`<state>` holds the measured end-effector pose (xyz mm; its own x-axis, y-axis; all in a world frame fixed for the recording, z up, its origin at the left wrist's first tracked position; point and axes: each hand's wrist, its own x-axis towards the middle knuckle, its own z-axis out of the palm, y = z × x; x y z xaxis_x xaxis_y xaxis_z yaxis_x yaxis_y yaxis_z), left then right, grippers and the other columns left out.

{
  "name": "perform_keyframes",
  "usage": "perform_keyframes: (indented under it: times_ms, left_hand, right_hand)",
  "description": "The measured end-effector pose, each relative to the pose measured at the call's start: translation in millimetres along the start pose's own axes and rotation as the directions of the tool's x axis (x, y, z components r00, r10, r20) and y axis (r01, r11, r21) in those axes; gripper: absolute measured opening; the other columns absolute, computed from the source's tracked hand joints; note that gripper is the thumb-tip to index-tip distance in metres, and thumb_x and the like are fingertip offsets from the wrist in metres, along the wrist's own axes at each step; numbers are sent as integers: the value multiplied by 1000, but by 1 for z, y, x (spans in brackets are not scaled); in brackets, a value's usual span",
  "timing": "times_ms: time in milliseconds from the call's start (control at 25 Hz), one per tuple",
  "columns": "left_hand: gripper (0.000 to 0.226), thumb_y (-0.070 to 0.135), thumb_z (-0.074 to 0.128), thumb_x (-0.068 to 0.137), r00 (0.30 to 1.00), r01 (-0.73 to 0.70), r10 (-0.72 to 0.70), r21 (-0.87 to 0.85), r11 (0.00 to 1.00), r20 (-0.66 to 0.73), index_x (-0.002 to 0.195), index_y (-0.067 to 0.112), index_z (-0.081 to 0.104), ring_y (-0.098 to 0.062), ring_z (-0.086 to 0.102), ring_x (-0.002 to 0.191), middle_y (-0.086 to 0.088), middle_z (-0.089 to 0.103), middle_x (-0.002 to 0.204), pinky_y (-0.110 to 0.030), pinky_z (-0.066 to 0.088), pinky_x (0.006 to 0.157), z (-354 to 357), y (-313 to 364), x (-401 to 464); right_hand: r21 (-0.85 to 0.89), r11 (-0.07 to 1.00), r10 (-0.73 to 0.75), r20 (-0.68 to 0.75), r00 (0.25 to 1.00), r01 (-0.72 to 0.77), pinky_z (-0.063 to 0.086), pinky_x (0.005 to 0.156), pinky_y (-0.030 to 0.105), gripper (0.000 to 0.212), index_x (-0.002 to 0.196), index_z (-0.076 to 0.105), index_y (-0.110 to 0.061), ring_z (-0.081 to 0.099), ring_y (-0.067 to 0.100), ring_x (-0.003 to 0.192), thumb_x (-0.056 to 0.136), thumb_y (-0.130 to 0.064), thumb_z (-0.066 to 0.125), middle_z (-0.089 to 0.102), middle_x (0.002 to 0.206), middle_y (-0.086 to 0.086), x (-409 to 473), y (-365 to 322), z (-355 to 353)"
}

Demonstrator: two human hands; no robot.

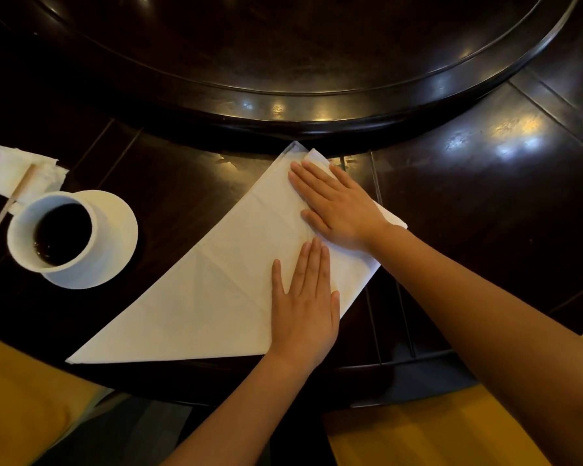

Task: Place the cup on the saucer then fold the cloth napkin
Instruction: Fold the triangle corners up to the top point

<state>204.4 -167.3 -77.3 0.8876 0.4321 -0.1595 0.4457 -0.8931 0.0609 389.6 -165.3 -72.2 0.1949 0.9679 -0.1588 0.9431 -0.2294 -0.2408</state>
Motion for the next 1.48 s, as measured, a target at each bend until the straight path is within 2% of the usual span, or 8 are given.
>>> perform_keyframes:
  times_ms: [360, 480, 640, 760, 960, 1200, 1360, 1480]
  left_hand:
    - [62, 36, 21, 92, 997, -69, 70, -100, 993, 9, 147, 8, 16, -23, 13, 143, -9, 17, 155, -57, 13, 108, 7, -8, -53]
    - [64, 37, 20, 91, 997, -71, 72, -119, 990, 3, 148, 8, 12, -23, 14, 142, -9, 14, 156, -56, 11, 108, 7, -9, -53]
    - [64, 37, 16, 91, 998, -59, 59, -124, 991, -3, 148, 8, 7, -25, 20, 141, -10, 17, 153, -57, 12, 108, 7, -7, -52]
    - [64, 38, 16, 91, 998, -58, 58, -135, 989, -6, 148, 8, 5, -26, 19, 141, -10, 15, 153, -57, 11, 109, 9, -8, -52]
    - [63, 36, 18, 92, 998, -54, 56, -132, 990, 6, 148, 9, 7, -24, 20, 142, -8, 19, 154, -57, 12, 110, 5, -9, -52]
    - [59, 36, 22, 93, 990, -135, 138, -117, 984, 23, 149, 22, 13, -25, 9, 144, -6, 12, 157, -55, 10, 108, 7, -20, -66]
    - [57, 44, 26, 93, 979, -199, 203, -124, 972, 27, 148, 30, 17, -27, 10, 143, -7, 17, 156, -57, 8, 107, 7, -29, -75]
    - [63, 51, 26, 92, 977, -211, 214, -144, 967, 8, 148, 23, 16, -26, 11, 143, -9, 17, 156, -57, 9, 109, 6, -31, -79]
  right_hand:
    - [-125, 967, 222, 1, 975, -220, -10, 115, 42, 58, 148, -1, -17, -6, 17, 144, 98, -44, 13, 1, 158, 1, 30, -7, -8]
    - [-94, 976, 192, -61, 980, -197, -12, 114, 43, 60, 148, 2, -16, -6, 18, 143, 97, -46, 12, 2, 158, 4, 6, -19, -6]
    - [-32, 996, 77, -83, 994, -79, 1, 115, 46, 56, 147, 14, -12, 2, 19, 143, 97, -39, 18, 10, 155, 6, -75, -58, 20]
    - [-24, 993, 118, -55, 991, -120, 7, 115, 45, 53, 146, 16, -12, 4, 18, 143, 99, -38, 11, 15, 155, 5, -103, -69, 36]
    - [-96, 995, 40, -2, 999, -40, -1, 115, 43, 54, 147, 5, -27, -3, 18, 143, 96, -43, 16, 3, 155, 0, -89, -33, 25]
    - [-168, 981, 109, 47, 993, -100, -5, 115, 49, 60, 147, -2, -35, -11, 19, 143, 92, -57, 12, -4, 157, 0, -61, 12, 2]
    - [-165, 951, 265, -6, 964, -262, -14, 111, 51, 63, 146, -3, -36, -10, 21, 143, 90, -62, 8, -2, 158, 2, -54, 6, -1]
    - [-110, 946, 292, -110, 950, -303, -12, 111, 52, 63, 147, 2, -31, -9, 24, 143, 91, -59, 9, -1, 158, 6, -51, -31, 1]
